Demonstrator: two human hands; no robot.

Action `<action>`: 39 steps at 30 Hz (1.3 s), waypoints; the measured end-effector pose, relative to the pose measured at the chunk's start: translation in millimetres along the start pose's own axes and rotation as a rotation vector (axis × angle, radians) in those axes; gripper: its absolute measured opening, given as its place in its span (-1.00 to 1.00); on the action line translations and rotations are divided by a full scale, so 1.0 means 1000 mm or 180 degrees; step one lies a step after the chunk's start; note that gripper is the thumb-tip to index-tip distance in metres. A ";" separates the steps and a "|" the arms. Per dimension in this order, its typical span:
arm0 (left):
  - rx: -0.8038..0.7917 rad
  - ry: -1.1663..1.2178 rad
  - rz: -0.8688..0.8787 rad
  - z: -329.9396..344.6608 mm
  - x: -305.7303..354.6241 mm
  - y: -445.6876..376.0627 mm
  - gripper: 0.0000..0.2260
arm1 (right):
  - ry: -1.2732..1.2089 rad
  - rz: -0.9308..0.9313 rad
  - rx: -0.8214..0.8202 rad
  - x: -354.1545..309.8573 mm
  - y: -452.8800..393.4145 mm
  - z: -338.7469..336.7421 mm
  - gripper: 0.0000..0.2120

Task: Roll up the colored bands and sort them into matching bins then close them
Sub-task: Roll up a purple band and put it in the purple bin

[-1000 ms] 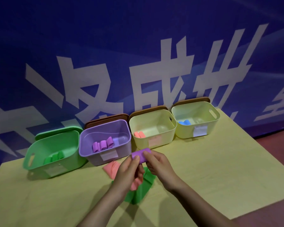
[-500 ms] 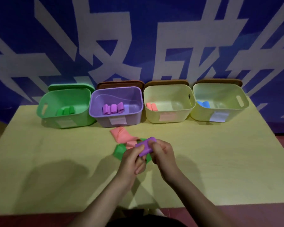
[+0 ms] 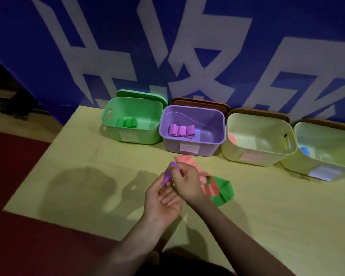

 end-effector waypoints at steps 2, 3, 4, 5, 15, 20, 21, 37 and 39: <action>-0.0179 0.0251 -0.0113 -0.008 0.014 0.004 -0.63 | -0.0111 0.0055 -0.0079 -0.003 -0.006 0.016 -0.65; -0.0258 0.0300 -0.0166 -0.012 0.022 0.006 -0.67 | -0.0214 0.0111 -0.0161 -0.005 -0.009 0.024 -0.65; -0.0327 0.0241 -0.0216 -0.017 0.031 0.008 -0.70 | -0.0316 0.0186 -0.0246 -0.007 -0.011 0.032 -0.64; -0.0416 0.0114 -0.0277 -0.024 0.040 0.007 -0.74 | -0.0400 0.0276 -0.0290 -0.009 -0.013 0.039 -0.64; -0.0387 -0.2889 -0.0366 -0.046 0.120 -0.021 -0.65 | -0.0175 0.0706 -0.0300 -0.020 -0.043 0.054 -0.66; -0.0703 -0.2929 -0.0220 -0.026 0.136 -0.039 -0.73 | 0.0248 0.0604 -0.0427 -0.027 -0.053 0.045 -0.67; -0.0801 -0.3061 -0.0236 -0.023 0.138 -0.041 -0.76 | 0.0410 0.0579 -0.0415 -0.023 -0.055 0.041 -0.66; -0.0584 -0.2809 0.0182 0.010 0.098 -0.041 -0.87 | -0.0719 0.0344 0.0319 -0.022 -0.049 0.014 -0.64; -0.0460 -0.2853 0.0451 0.015 0.096 -0.044 -0.88 | -0.0717 0.0279 0.0481 -0.017 -0.050 0.008 -0.68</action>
Point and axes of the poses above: each hand's wrist, its own y-axis away from the middle knuckle, its own z-axis out of the palm, x = y × z, the point moved 3 cm from there along -y, towards the middle knuckle, and after that the axes turned 15 degrees about -y, right-handed, at the moved point
